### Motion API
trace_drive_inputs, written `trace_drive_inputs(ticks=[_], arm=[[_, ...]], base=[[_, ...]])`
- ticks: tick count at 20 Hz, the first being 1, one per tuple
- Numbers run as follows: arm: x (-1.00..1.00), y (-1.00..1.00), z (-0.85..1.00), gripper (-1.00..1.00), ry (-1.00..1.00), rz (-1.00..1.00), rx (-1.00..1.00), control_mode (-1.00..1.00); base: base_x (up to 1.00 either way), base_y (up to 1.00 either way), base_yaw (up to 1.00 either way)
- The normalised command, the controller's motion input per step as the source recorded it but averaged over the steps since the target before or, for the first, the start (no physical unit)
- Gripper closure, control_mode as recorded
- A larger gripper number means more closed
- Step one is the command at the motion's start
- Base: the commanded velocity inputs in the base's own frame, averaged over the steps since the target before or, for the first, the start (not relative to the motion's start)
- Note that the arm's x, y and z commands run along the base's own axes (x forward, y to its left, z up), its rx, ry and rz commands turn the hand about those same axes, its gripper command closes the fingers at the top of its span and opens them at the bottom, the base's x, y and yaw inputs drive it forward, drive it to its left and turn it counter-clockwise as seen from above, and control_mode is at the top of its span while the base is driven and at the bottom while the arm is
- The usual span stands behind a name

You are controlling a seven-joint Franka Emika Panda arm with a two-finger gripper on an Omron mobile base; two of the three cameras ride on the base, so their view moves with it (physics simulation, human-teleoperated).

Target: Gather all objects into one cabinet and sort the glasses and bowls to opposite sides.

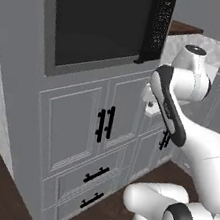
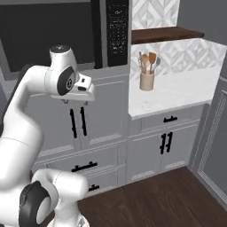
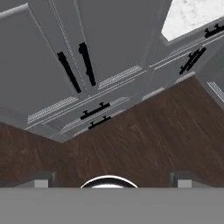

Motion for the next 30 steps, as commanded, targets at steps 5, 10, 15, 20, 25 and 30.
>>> trace_drive_inputs(ticks=[5,10,15,20,25,30], arm=[[0.00,0.00,0.00,-1.00,0.00,0.00,0.00,1.00],[0.00,0.00,0.00,-1.00,0.00,0.00,0.00,1.00],[0.00,0.00,0.00,-1.00,0.00,0.00,0.00,1.00],[0.00,0.00,0.00,-1.00,0.00,0.00,0.00,1.00],[0.00,0.00,0.00,-1.00,0.00,0.00,0.00,1.00],[0.00,0.00,0.00,-1.00,0.00,0.00,0.00,1.00]], base=[[-0.02,0.60,0.37],[0.00,0.69,0.48],[-0.14,0.34,0.31],[-0.01,-0.12,0.03],[0.00,-0.78,0.01],[0.00,-0.71,0.08]])
